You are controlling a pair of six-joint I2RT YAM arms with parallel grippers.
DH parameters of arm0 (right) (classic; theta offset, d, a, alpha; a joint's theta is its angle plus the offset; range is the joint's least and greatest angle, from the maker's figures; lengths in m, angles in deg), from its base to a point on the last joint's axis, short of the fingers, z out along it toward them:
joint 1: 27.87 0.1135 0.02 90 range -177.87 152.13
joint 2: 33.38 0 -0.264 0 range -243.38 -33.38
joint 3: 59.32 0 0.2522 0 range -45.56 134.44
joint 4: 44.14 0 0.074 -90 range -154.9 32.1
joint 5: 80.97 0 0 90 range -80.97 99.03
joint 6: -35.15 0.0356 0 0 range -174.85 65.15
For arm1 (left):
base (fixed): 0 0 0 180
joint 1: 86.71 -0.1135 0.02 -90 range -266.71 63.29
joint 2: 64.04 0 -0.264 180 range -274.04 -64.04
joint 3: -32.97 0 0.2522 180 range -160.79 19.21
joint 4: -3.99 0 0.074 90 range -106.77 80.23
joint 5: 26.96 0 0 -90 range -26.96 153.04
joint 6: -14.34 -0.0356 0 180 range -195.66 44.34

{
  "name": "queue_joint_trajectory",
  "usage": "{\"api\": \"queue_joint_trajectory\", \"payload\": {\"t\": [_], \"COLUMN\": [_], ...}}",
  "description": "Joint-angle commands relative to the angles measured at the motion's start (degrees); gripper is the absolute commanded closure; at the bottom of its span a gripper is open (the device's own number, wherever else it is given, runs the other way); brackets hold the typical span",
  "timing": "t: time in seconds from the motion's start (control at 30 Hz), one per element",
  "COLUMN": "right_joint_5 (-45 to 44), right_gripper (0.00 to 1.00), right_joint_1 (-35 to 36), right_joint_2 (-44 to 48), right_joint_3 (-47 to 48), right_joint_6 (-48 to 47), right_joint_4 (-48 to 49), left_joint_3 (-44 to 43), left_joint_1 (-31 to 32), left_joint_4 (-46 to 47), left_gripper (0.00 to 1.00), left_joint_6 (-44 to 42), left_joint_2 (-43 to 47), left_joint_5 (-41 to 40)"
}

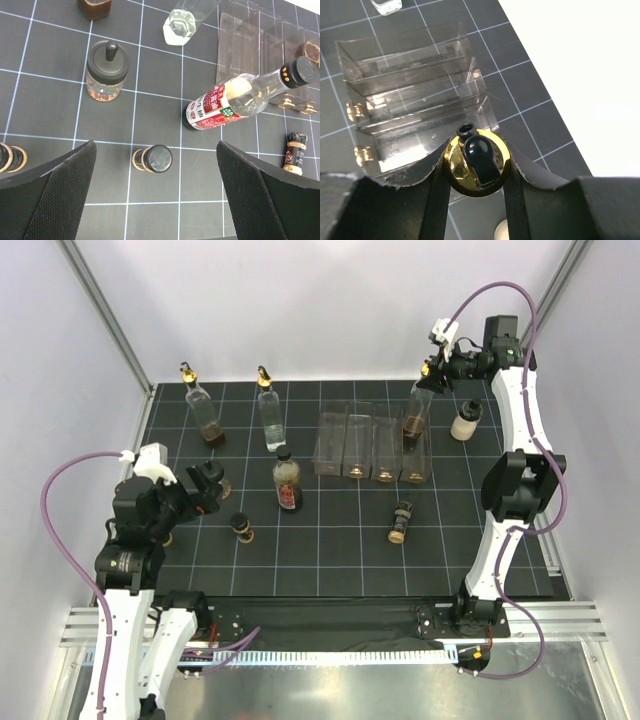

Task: Organize the condiment bottles
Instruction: Place the bottle in the storage box.

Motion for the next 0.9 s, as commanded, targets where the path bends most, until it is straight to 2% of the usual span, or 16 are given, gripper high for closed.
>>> {"api": "queue_joint_trajectory", "payload": {"t": [0.0, 0.43, 0.63, 0.73, 0.77, 0.83, 0.87], "right_joint_5": [5.47, 5.22, 3.81, 3.28, 2.85, 2.4, 1.71], "right_gripper": [0.96, 0.96, 0.84, 0.73, 0.64, 0.55, 0.44], "right_joint_1": [-0.56, -1.0, -1.09, -1.09, -1.09, -1.09, -1.09], "right_joint_2": [-0.01, -2.92, -2.83, -2.31, -1.87, -1.34, -1.08], "right_joint_3": [4.62, 4.63, 1.47, -0.12, -0.73, -1.35, -2.05], "right_joint_6": [-4.29, -7.9, -7.46, -7.28, -7.37, -7.46, -7.37], "right_joint_4": [5.49, 6.46, 8.13, 8.57, 8.48, 8.05, 7.96], "left_joint_3": [-1.38, -1.64, -2.43, -2.7, -2.87, -3.05, -3.22], "left_joint_1": [0.13, 0.22, 0.13, 0.13, 0.13, 0.13, 0.13], "left_joint_4": [3.08, 4.4, 5.11, 5.46, 5.55, 5.81, 5.98], "left_gripper": [0.0, 0.0, 0.0, 0.0, 0.0, 0.0, 0.0], "left_joint_6": [-0.62, 0.17, 1.14, 1.66, 1.84, 2.19, 2.28], "left_joint_2": [-0.67, -2.26, -2.87, -3.14, -3.22, -3.4, -3.49], "left_joint_5": [-0.02, 0.33, 1.03, 1.47, 1.56, 1.99, 2.17]}}
